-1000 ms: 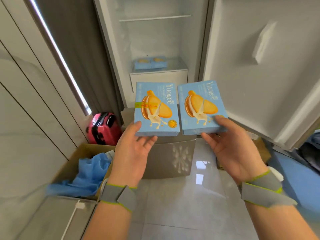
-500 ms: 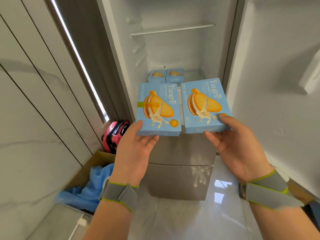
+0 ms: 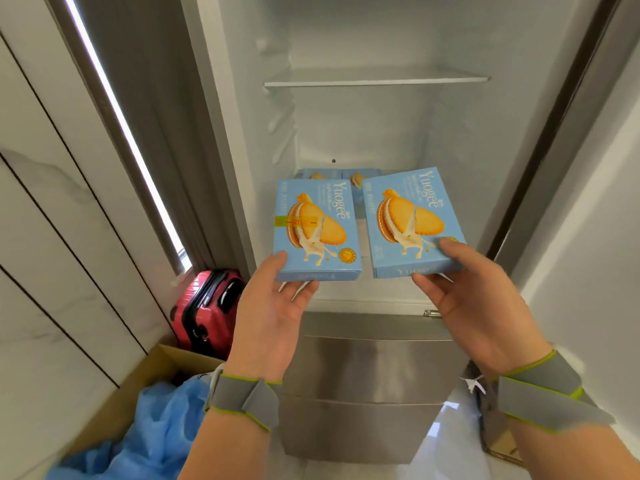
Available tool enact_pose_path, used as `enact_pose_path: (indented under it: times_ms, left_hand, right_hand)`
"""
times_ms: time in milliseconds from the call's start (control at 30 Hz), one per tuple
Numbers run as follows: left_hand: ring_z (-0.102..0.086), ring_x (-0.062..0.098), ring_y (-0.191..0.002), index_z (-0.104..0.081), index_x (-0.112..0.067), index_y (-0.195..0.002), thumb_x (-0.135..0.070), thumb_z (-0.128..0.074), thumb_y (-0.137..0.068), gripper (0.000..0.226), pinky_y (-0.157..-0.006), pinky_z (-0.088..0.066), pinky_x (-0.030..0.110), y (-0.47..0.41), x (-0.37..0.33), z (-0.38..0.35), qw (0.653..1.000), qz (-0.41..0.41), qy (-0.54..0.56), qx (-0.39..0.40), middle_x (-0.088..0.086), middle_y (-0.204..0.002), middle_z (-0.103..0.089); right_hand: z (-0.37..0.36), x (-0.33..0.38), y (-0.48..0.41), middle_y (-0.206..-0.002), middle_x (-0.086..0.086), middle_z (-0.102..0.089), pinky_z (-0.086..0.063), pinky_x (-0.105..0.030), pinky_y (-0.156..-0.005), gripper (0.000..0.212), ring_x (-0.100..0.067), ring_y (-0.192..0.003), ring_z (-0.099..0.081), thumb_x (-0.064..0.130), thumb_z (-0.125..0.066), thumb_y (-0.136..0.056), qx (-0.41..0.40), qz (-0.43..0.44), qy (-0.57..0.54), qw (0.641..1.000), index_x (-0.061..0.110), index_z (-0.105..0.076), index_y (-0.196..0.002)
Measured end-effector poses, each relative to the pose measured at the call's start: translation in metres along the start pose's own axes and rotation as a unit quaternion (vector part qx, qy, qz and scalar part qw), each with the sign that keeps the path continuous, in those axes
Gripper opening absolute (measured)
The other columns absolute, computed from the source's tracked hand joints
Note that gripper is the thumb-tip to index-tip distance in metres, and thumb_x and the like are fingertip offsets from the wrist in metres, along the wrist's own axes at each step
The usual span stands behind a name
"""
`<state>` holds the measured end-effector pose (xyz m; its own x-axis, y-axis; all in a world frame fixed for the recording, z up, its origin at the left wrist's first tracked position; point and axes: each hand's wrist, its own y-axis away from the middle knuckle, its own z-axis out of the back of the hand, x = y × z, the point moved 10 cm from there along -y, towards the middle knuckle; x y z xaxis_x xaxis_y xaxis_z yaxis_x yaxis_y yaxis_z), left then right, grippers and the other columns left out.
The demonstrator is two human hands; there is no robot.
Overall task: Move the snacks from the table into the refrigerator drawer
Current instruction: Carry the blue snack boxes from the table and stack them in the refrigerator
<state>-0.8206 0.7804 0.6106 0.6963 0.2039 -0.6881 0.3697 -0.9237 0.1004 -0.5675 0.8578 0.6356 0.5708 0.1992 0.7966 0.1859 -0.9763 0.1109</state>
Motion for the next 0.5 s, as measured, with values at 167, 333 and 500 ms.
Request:
enact_pose_path:
  times_ms: [167, 333, 500]
  left_hand:
    - [-0.069, 0.025, -0.113, -0.066, -0.014, -0.130, -0.021, -0.063, -0.099, 0.032, -0.091, -0.055, 0.038, -0.085, -0.004, 0.000, 0.999, 0.024, -0.019, 0.029, 0.008, -0.128, -0.073]
    - [-0.069, 0.024, -0.111, -0.068, -0.016, -0.123, -0.022, -0.063, -0.100, 0.024, -0.091, -0.054, 0.038, -0.137, 0.006, 0.003, 0.999, 0.035, -0.021, 0.029, 0.007, -0.126, -0.073]
    - [-0.072, 0.021, -0.110, -0.067, -0.016, -0.128, -0.024, -0.062, -0.100, 0.029, -0.089, -0.056, 0.036, -0.188, 0.013, -0.005, 0.999, 0.021, -0.040, 0.011, 0.007, -0.124, -0.074]
  right_hand:
    - [-0.017, -0.003, -0.060, -0.123, -0.008, -0.069, -0.058, -0.038, -0.098, 0.053, -0.024, -0.103, -0.068, 0.022, -0.070, -0.095, -0.031, 0.029, 0.020, 0.999, -0.001, -0.056, -0.141]
    - [-0.012, -0.003, -0.101, -0.125, -0.011, -0.069, -0.060, -0.036, -0.093, 0.055, -0.023, -0.101, -0.070, 0.022, -0.070, -0.095, -0.059, 0.034, 0.020, 0.997, -0.001, -0.055, -0.143]
    - [-0.003, 0.003, -0.154, -0.120, -0.007, -0.071, -0.060, -0.034, -0.087, 0.053, -0.022, -0.101, -0.071, 0.021, -0.069, -0.096, -0.068, 0.042, 0.008, 0.997, 0.000, -0.055, -0.143]
